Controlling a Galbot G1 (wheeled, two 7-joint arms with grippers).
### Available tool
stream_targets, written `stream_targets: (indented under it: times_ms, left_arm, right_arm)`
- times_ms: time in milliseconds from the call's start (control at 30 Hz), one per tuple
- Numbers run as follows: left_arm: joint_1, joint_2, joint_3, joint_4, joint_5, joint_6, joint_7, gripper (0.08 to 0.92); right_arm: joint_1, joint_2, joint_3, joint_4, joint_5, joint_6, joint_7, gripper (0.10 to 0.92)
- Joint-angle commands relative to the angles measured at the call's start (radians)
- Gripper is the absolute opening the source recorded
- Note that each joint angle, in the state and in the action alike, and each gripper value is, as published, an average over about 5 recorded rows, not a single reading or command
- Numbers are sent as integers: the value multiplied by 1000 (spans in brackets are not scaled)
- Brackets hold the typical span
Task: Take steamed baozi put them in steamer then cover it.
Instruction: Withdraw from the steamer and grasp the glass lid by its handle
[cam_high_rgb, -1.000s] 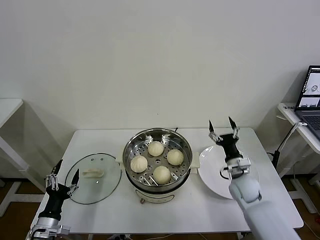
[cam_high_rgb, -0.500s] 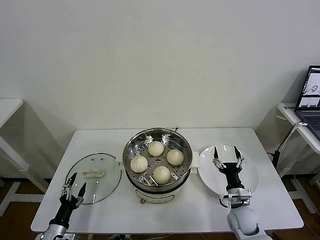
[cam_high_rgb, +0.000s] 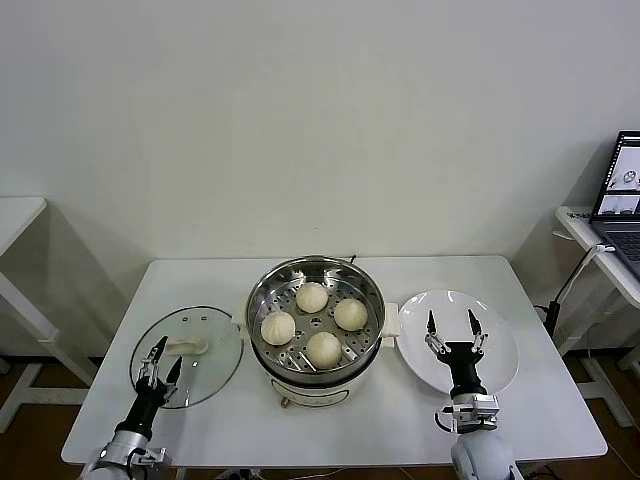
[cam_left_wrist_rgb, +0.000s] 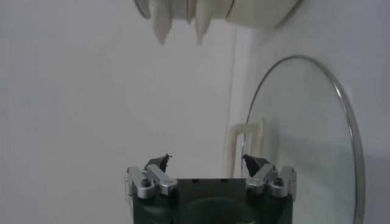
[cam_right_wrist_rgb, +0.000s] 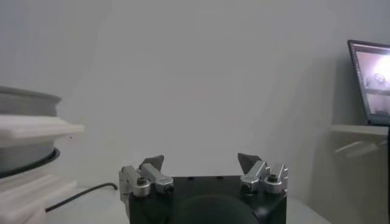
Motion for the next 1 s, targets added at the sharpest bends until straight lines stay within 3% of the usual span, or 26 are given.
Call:
stream_targets:
  times_ms: [33, 1000]
  left_arm:
    - [-97, -1, 18, 47, 15, 27, 8, 823]
    - [-210, -8, 63, 163, 41, 134, 68, 823]
  right_arm:
    - [-18, 17, 12, -5, -16, 5, 1, 823]
    - [-24, 34, 18, -3, -32, 18, 3, 823]
